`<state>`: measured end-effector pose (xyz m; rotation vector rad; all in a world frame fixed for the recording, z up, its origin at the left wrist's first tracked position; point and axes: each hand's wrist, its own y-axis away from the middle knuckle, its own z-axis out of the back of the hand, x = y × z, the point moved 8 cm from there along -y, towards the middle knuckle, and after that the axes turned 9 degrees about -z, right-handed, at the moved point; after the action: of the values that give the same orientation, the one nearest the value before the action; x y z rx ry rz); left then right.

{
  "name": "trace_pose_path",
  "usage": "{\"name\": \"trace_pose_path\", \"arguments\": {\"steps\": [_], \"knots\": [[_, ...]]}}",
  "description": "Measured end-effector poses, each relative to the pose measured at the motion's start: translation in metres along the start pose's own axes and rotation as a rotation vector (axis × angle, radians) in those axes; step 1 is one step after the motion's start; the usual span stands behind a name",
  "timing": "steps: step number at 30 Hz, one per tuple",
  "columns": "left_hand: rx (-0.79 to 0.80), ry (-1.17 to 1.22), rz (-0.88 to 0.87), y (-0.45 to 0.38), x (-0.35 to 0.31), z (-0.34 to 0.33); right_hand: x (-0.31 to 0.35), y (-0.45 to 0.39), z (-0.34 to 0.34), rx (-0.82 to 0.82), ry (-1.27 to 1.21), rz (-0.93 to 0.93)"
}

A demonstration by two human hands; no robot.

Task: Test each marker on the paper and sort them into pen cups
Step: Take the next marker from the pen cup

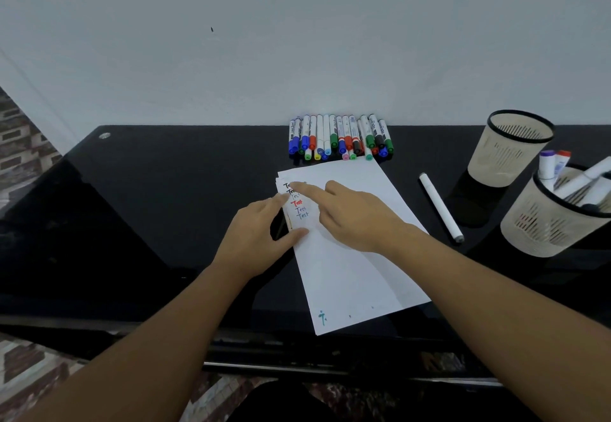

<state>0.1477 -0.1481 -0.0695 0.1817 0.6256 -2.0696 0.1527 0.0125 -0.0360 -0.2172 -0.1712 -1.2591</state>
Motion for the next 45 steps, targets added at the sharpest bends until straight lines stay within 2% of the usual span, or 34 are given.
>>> {"name": "trace_pose_path", "arguments": {"steps": [17, 21, 24, 27, 30, 33, 36, 40, 42, 45], "knots": [[0.059, -0.031, 0.013, -0.002, 0.003, -0.006, -0.019, 0.008, 0.009, -0.048, -0.371, -0.142], [0.070, -0.041, 0.004, 0.000, 0.007, -0.007, -0.025, 0.010, 0.009, 0.006, -0.447, -0.183], [0.078, -0.053, -0.009, 0.000, 0.006, -0.007, -0.038, 0.017, 0.008, 0.051, -0.665, -0.325], [0.113, -0.094, -0.046, 0.001, 0.002, -0.008, -0.049, 0.027, 0.004, 0.166, -0.875, -0.424], [0.189, -0.140, -0.062, 0.001, -0.007, -0.013, -0.059, 0.039, 0.008, 0.236, -0.801, -0.411], [0.280, -0.133, -0.065, 0.001, -0.023, -0.024, -0.077, 0.049, 0.015, 0.122, -0.719, -0.448], [0.333, -0.090, -0.058, 0.006, -0.035, -0.033, -0.088, 0.057, 0.021, -0.027, -0.798, -0.508], [0.367, -0.112, -0.045, 0.014, -0.035, -0.040, -0.088, 0.069, 0.017, 0.049, -1.007, -0.603], [0.361, -0.113, -0.041, 0.014, -0.034, -0.040, -0.090, 0.074, 0.023, 0.022, -0.927, -0.618], [0.351, -0.109, -0.039, 0.014, -0.033, -0.040, -0.099, 0.078, 0.047, -0.177, -0.742, -0.579]]}}
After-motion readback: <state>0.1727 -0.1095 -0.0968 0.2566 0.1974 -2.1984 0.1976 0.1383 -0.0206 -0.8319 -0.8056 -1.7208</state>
